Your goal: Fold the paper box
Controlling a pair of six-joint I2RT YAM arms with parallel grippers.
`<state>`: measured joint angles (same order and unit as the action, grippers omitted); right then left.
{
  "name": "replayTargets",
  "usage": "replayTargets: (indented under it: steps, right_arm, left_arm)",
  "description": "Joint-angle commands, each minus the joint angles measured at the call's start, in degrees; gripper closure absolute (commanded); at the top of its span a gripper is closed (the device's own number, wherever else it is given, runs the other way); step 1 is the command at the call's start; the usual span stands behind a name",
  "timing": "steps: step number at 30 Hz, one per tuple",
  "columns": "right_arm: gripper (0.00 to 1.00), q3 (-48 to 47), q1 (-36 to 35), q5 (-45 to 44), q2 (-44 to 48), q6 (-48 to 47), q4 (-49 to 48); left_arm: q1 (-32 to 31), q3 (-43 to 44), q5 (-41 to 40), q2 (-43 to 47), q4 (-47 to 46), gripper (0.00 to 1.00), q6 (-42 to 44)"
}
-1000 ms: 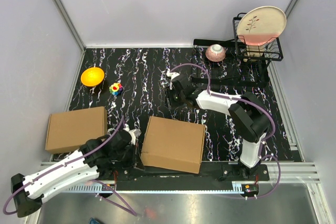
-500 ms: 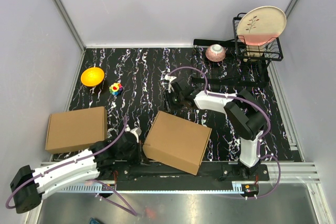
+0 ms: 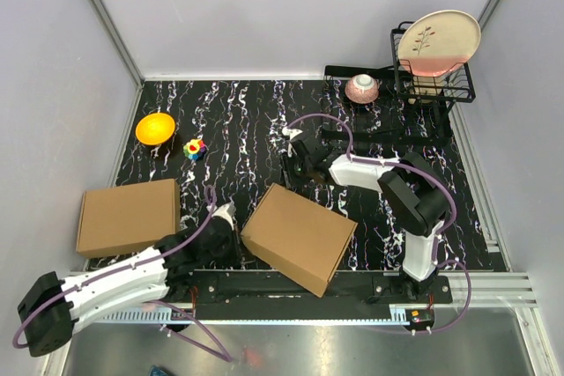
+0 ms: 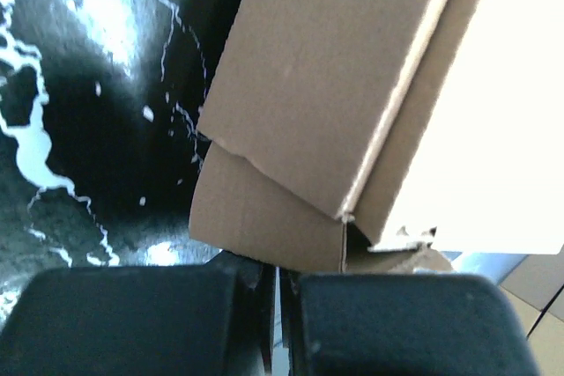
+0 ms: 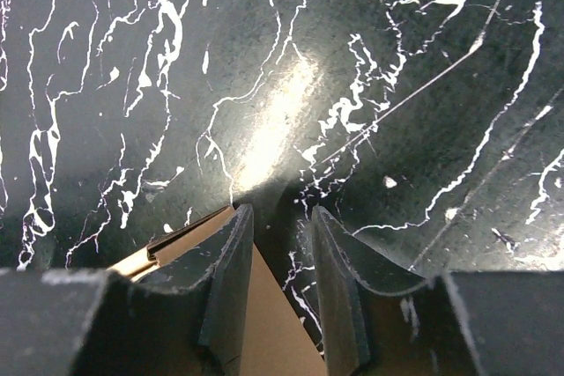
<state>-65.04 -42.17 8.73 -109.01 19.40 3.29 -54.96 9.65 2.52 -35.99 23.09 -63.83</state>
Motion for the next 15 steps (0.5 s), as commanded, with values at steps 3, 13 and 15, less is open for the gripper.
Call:
replayTargets:
  steps: [3,13,15]
  right_arm:
    - [0.62,2.9,-0.9,2.3,2.1,0.0,2.7]
    - [0.64,4.2,-2.6,4.6,1.9,0.0,2.4]
    - [0.64,4.4,-2.9,5.3,1.9,0.3,2.5]
  left_arm:
    - [5.3,2.7,-0.6,-10.4,-18.8,1.0,4.8]
    - [6.8,5.5,-0.5,-26.5,-35.8,1.0,8.8]
    - [6.8,5.2,-2.3,-28.2,-37.2,1.0,9.1]
